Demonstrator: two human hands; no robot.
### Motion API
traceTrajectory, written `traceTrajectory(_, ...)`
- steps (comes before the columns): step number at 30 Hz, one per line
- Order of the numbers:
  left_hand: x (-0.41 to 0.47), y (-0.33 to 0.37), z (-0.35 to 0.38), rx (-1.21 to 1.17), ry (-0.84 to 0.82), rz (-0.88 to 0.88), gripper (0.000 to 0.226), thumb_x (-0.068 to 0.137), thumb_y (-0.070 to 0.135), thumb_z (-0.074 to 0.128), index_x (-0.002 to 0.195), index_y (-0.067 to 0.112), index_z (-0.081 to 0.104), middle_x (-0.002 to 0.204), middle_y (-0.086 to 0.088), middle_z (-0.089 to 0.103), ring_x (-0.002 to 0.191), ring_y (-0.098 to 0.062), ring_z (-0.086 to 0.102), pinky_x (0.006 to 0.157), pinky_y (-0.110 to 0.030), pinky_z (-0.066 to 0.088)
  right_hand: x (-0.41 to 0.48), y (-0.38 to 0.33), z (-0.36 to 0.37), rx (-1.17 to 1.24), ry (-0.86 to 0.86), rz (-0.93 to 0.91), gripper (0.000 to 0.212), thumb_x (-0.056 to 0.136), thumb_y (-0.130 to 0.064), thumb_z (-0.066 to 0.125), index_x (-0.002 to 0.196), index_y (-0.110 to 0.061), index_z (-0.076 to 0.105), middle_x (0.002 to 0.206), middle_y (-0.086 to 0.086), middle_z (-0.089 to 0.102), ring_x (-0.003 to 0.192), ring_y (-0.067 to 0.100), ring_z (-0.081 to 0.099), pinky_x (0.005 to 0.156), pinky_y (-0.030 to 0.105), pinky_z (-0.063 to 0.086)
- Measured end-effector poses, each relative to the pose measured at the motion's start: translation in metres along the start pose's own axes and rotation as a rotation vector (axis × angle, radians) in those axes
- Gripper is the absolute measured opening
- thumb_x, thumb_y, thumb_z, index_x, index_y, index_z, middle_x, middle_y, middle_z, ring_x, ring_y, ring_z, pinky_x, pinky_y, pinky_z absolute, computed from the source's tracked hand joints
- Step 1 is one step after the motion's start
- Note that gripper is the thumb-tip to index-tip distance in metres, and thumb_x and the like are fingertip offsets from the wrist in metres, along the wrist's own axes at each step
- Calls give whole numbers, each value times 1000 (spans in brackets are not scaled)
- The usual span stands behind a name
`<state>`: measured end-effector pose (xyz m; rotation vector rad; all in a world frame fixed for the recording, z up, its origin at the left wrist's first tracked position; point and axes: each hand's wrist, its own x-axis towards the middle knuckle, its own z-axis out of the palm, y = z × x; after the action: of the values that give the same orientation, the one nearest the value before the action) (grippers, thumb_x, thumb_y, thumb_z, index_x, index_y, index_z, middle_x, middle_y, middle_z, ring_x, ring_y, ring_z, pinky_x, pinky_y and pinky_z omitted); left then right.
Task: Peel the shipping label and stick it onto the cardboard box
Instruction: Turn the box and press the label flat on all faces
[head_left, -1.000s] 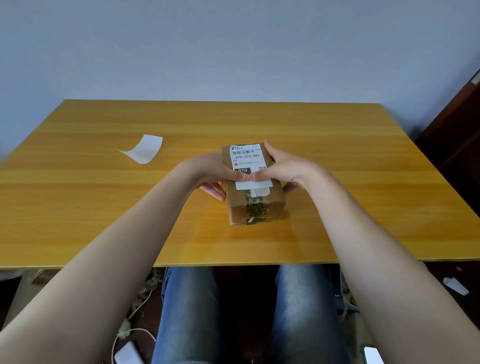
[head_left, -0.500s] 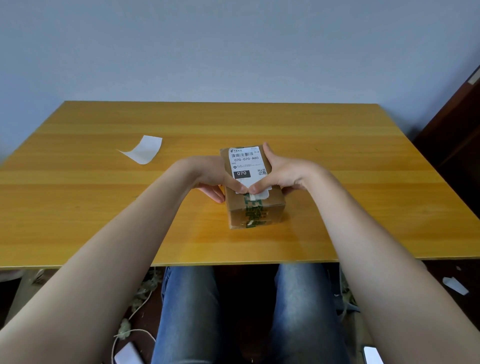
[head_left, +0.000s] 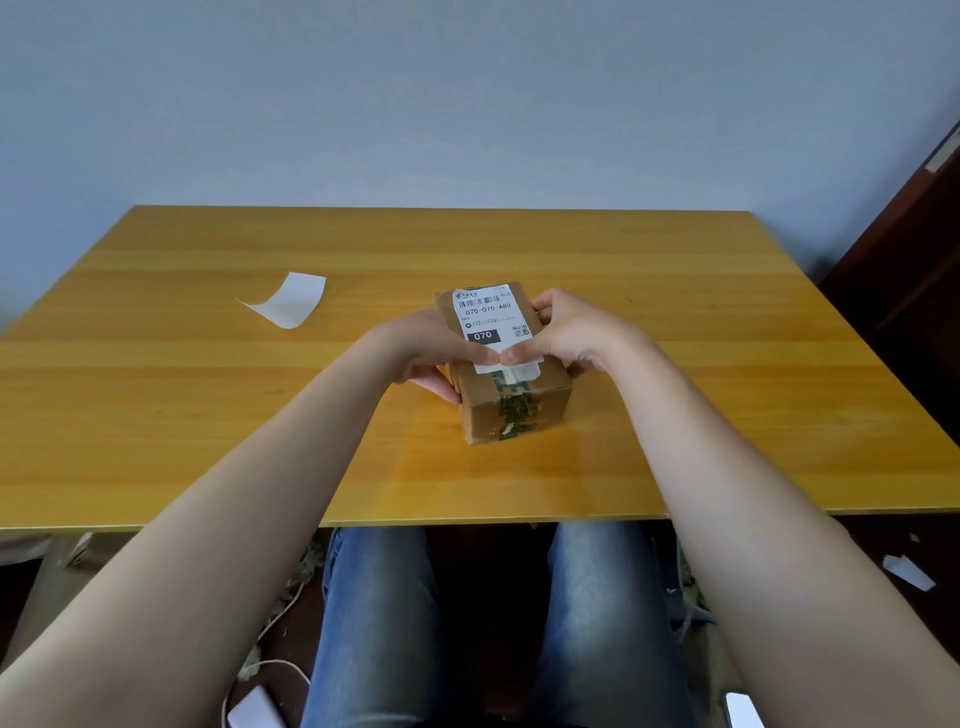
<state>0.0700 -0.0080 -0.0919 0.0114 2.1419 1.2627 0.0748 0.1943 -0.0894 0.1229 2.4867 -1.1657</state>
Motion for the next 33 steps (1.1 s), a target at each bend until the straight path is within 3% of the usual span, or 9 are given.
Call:
traceTrajectory(2, 4, -2, 3, -44, 62, -38, 36, 95, 24, 78, 128, 20, 65, 124, -8, 70, 94, -24, 77, 65, -39, 67, -1, 0, 0, 26, 21, -64, 53, 78, -23, 92, 117, -30, 58, 121, -7, 70, 101, 15, 69, 76, 32, 53)
traceTrajectory(4, 9, -4, 6, -89, 99, -84, 51, 96, 38, 74, 140, 17, 59, 129, -13, 66, 93, -32, 79, 61, -39, 66, -1, -1, 2, 54, 37, -82, 41, 84, -29, 87, 119, -30, 65, 114, -11, 72, 94, 9, 70, 72, 30, 51)
traceTrajectory(8, 12, 2, 8, -95, 145, -154, 56, 102, 57, 57, 138, 14, 56, 121, -17, 64, 89, -39, 76, 58, -43, 66, 5, -5, 10, 15, 81, -12, 34, 93, -58, 67, 112, -30, 71, 104, -9, 75, 93, 14, 72, 80, 32, 55)
traceTrajectory(11, 13, 4, 7, -38, 173, -203, 61, 102, 63, 50, 131, 10, 55, 104, -19, 63, 80, -41, 77, 63, -43, 67, 10, -6, 17, -20, 95, 27, 40, 96, -61, 59, 104, -24, 72, 102, -2, 77, 91, 21, 74, 85, 35, 56)
traceTrajectory(16, 20, 3, 1, 8, 163, -218, 63, 102, 61, 53, 136, 9, 57, 110, -21, 70, 85, -42, 79, 75, -47, 67, 17, -8, 18, -47, 104, 47, 45, 90, -65, 66, 103, -22, 72, 97, -3, 76, 88, 20, 74, 82, 34, 56)
traceTrajectory(22, 31, 3, -1, -25, 189, -204, 63, 100, 60, 57, 139, 10, 56, 121, -20, 67, 79, -41, 79, 55, -40, 66, 29, -12, 14, 3, 88, 10, 25, 93, -55, 69, 91, -31, 70, 101, -7, 77, 94, 18, 74, 90, 36, 56)
traceTrajectory(27, 41, -2, -8, -51, 182, -184, 67, 98, 60, 60, 140, 8, 54, 124, -22, 67, 75, -42, 80, 54, -40, 66, 38, -13, 10, 16, 70, 7, 20, 90, -56, 72, 93, -35, 72, 97, -12, 77, 91, 14, 75, 90, 35, 58)
traceTrajectory(30, 46, -8, -12, -88, 150, -145, 63, 98, 55, 64, 140, 8, 56, 127, -21, 67, 79, -42, 80, 62, -44, 67, 38, -8, 7, 39, 20, -8, 23, 86, -52, 78, 104, -38, 75, 99, -15, 78, 92, 11, 75, 91, 34, 58)
traceTrajectory(33, 48, -14, -15, -120, 113, -105, 61, 95, 49, 71, 139, 8, 57, 127, -20, 67, 84, -42, 80, 71, -47, 68, 36, -6, 5, 51, -31, -22, 40, 82, -47, 84, 119, -38, 72, 105, -14, 77, 97, 11, 74, 91, 34, 58)
